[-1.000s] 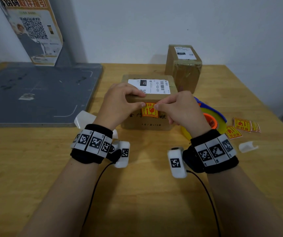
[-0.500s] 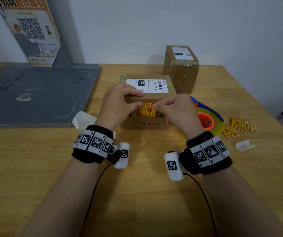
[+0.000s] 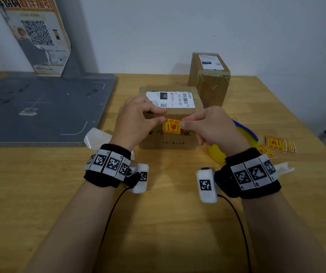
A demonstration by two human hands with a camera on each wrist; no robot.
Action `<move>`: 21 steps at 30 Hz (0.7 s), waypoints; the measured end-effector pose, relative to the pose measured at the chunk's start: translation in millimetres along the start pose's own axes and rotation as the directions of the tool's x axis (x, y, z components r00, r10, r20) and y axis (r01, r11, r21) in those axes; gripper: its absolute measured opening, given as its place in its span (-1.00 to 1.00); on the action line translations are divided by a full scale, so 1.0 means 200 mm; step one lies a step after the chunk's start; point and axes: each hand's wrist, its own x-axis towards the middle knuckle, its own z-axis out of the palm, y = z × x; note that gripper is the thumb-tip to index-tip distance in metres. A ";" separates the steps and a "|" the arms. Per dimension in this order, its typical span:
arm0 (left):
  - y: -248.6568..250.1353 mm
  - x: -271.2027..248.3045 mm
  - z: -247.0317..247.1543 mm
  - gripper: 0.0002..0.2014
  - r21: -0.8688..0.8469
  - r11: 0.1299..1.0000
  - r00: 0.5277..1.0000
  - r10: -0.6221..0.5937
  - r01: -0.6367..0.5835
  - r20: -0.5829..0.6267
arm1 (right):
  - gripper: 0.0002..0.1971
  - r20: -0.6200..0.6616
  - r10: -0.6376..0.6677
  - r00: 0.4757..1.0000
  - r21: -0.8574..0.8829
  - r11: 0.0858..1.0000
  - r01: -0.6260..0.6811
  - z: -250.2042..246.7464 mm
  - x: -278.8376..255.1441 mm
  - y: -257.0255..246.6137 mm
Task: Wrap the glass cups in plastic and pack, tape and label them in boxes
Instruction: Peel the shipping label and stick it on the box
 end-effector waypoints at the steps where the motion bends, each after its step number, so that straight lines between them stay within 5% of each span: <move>1: 0.00 0.00 0.00 -0.72 -0.002 1.000 1.000 -0.005 0.005 0.002 | -0.91 0.005 -0.003 1.000 -0.020 1.000 0.003 -0.02 0.00 0.00; 5: 0.00 0.00 0.00 -0.72 -0.004 1.000 1.000 -0.011 0.011 0.001 | -0.86 -0.117 -0.092 0.989 0.008 0.996 0.094 -0.03 -0.01 0.01; 9: 0.00 0.00 0.01 -0.70 0.011 1.000 1.000 -0.013 0.013 -0.001 | -0.88 -0.353 -0.313 0.882 -0.129 0.950 0.285 0.02 0.05 0.01; 13: -0.01 0.00 0.01 -0.72 0.027 1.000 1.000 0.001 -0.001 0.005 | -0.66 -0.224 -0.356 0.907 -0.336 0.902 0.271 0.11 0.11 0.04; 21: -0.01 0.00 0.03 -0.71 0.038 0.999 1.000 -0.026 0.027 -0.010 | -0.62 -0.242 -0.414 0.878 -0.279 0.896 0.345 0.14 0.18 0.11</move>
